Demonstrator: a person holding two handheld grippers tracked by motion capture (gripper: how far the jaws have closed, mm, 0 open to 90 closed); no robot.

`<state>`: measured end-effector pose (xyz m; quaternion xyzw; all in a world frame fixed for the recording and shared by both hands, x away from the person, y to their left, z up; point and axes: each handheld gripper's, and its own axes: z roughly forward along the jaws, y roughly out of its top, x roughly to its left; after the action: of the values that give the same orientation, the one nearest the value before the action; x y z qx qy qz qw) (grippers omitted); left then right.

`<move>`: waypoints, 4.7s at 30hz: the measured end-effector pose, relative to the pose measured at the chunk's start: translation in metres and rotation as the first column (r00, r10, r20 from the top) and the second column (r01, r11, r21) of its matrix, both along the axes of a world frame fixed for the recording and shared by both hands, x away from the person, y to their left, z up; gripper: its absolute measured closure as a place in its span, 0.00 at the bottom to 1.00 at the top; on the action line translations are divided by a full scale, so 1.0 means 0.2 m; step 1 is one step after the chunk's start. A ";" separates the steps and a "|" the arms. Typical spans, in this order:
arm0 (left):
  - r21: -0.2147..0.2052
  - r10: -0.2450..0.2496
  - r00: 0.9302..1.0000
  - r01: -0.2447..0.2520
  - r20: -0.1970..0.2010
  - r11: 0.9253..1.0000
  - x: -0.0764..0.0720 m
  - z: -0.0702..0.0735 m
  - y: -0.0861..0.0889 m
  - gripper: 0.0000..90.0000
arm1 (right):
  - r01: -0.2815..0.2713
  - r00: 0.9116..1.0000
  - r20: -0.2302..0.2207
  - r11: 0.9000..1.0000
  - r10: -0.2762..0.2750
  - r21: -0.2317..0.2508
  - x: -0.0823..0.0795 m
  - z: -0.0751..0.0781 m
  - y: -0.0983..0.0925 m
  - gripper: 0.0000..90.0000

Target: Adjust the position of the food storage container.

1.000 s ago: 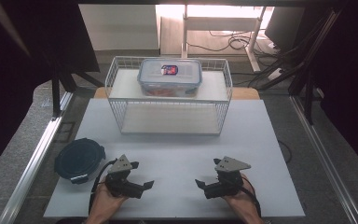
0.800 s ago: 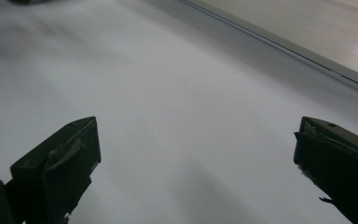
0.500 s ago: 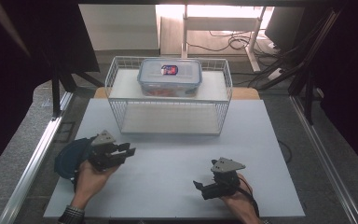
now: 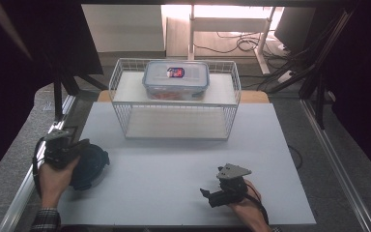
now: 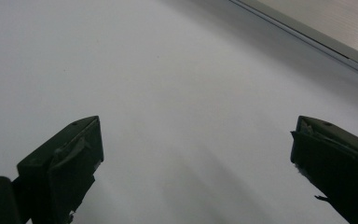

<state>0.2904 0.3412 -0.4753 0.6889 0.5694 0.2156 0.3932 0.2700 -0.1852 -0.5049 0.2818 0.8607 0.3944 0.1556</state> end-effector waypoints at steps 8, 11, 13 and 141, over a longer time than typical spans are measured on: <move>0.013 0.130 0.991 -0.130 -0.032 0.991 -0.05 -0.08 0.21 1.00 | 0.002 1.000 0.003 1.000 -0.002 -0.003 0.00 0.00 -0.01 0.03; 0.012 0.177 0.983 -0.176 -0.055 0.984 -0.07 -0.13 0.28 1.00 | 0.005 1.000 0.001 1.000 -0.005 -0.005 0.01 0.00 -0.01 0.03; 0.010 0.186 0.979 -0.186 -0.079 0.982 -0.08 -0.16 0.31 1.00 | 0.003 1.000 0.002 1.000 -0.003 -0.007 0.01 0.00 -0.01 0.03; -0.040 -0.401 0.906 0.399 -0.135 0.916 -0.13 -0.18 -0.80 0.59 | 0.044 0.999 -0.027 0.998 -0.045 -0.055 0.03 0.00 -0.06 0.01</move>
<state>0.2644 0.1802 -0.5112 0.8021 0.4437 0.0780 0.3921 0.2770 -0.1965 -0.5041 0.3021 0.8667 0.3634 0.1598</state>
